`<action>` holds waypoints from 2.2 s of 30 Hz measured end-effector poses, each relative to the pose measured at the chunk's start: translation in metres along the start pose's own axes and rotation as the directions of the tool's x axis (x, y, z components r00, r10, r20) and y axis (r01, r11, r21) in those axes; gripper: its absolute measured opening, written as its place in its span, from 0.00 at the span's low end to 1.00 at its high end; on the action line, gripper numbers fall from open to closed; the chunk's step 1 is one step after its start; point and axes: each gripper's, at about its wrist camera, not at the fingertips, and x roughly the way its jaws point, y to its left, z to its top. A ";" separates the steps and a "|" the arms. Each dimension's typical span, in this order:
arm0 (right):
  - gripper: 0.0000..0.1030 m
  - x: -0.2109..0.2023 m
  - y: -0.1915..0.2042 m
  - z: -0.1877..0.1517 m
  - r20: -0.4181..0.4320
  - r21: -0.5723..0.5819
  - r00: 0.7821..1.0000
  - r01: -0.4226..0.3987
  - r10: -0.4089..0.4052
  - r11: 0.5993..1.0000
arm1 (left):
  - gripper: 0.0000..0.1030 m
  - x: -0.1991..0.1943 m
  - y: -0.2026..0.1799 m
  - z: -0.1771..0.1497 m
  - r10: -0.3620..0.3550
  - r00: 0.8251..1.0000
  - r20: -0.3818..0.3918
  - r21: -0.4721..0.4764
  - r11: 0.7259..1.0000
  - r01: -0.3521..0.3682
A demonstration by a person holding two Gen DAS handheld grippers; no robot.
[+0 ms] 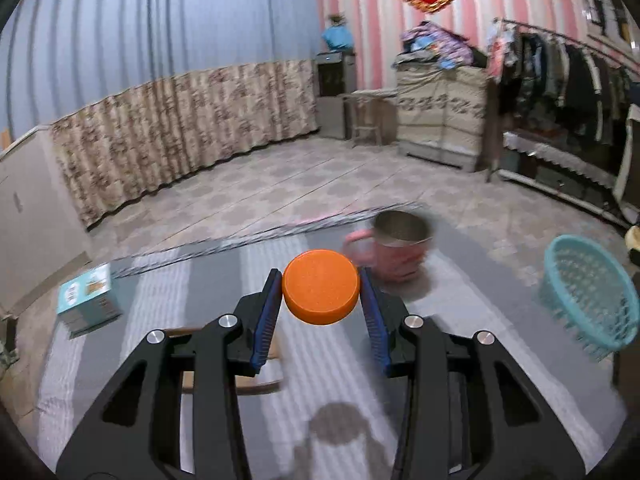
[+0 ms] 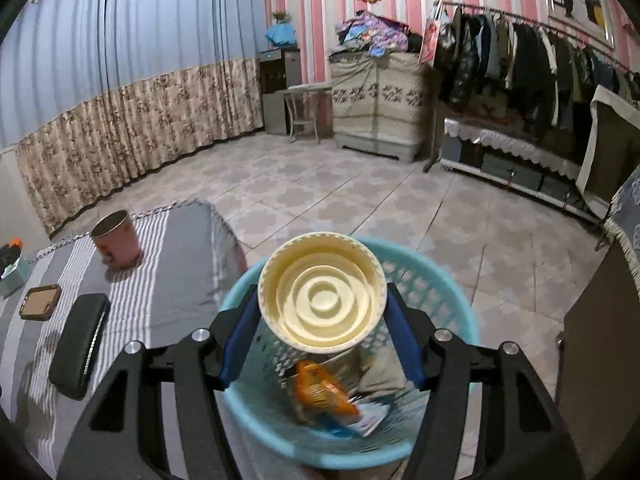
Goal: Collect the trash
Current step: 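Carry the orange cap and cream lid to the basket and release both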
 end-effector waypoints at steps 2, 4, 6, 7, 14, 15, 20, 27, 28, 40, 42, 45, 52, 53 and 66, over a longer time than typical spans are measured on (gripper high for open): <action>0.59 0.002 -0.011 0.001 0.003 -0.019 1.000 0.005 -0.005 1.000 | 0.38 0.003 -0.028 0.004 -0.044 0.999 0.003 0.005 0.999 0.044; 0.59 0.002 -0.014 0.000 0.001 -0.033 1.000 0.021 -0.021 0.999 | 0.38 0.005 -0.057 0.007 -0.084 0.996 0.000 0.020 0.996 0.084; 0.59 0.004 -0.025 -0.001 -0.002 -0.018 1.000 0.012 -0.012 1.000 | 0.38 0.008 -0.091 0.009 -0.127 0.992 -0.001 0.046 0.991 0.126; 0.59 0.004 -0.031 -0.001 -0.004 -0.011 1.000 0.011 -0.011 1.000 | 0.38 0.009 -0.110 0.010 -0.155 0.988 0.000 0.062 0.986 0.155; 0.59 0.012 -0.055 -0.001 -0.013 0.007 0.999 0.048 -0.048 0.999 | 0.38 0.022 -0.206 0.004 -0.257 0.966 -0.026 0.141 0.956 0.258; 0.59 0.013 -0.059 -0.001 -0.013 0.006 0.997 0.070 -0.070 0.998 | 0.38 0.023 -0.217 0.003 -0.268 0.963 -0.032 0.149 0.951 0.270; 0.59 0.015 -0.083 -0.005 -0.025 0.058 0.995 0.098 -0.096 0.993 | 0.38 0.037 -0.269 -0.003 -0.318 0.946 -0.069 0.193 0.926 0.326; 0.59 0.020 -0.099 -0.007 -0.031 0.096 0.996 0.091 -0.088 0.991 | 0.76 0.052 -0.290 0.002 -0.300 0.950 -0.088 0.210 0.926 0.312; 0.59 0.022 -0.098 -0.007 -0.031 0.099 0.996 0.081 -0.078 0.992 | 0.81 0.053 -0.288 0.004 -0.292 0.953 -0.079 0.207 0.930 0.303; 0.86 0.048 -0.051 -0.016 -0.058 0.074 0.997 -0.050 0.054 0.996 | 0.95 0.015 -0.203 0.020 -0.116 0.993 0.030 0.140 0.984 0.111; 0.93 0.048 -0.050 -0.017 -0.040 0.096 0.997 -0.058 0.062 0.994 | 0.95 0.009 -0.193 0.020 -0.115 0.993 0.027 0.142 0.984 0.110; 0.95 0.048 -0.048 -0.018 -0.053 0.095 0.998 -0.032 0.038 0.995 | 0.95 -0.003 -0.173 0.018 -0.094 0.995 0.037 0.112 0.990 0.089; 0.96 0.018 -0.028 -0.017 -0.020 0.116 0.999 -0.024 0.027 0.993 | 0.95 -0.041 -0.130 0.001 -0.036 0.998 0.057 0.042 0.999 0.033; 0.96 0.013 -0.023 -0.019 -0.019 0.124 0.999 -0.030 0.033 0.992 | 0.95 -0.047 -0.124 -0.001 -0.031 0.998 0.057 0.035 0.999 0.029; 0.96 -0.091 0.100 -0.073 0.088 -0.052 0.983 -0.156 0.160 0.986 | 0.95 -0.135 -0.057 -0.054 0.057 0.994 0.097 -0.010 0.998 -0.056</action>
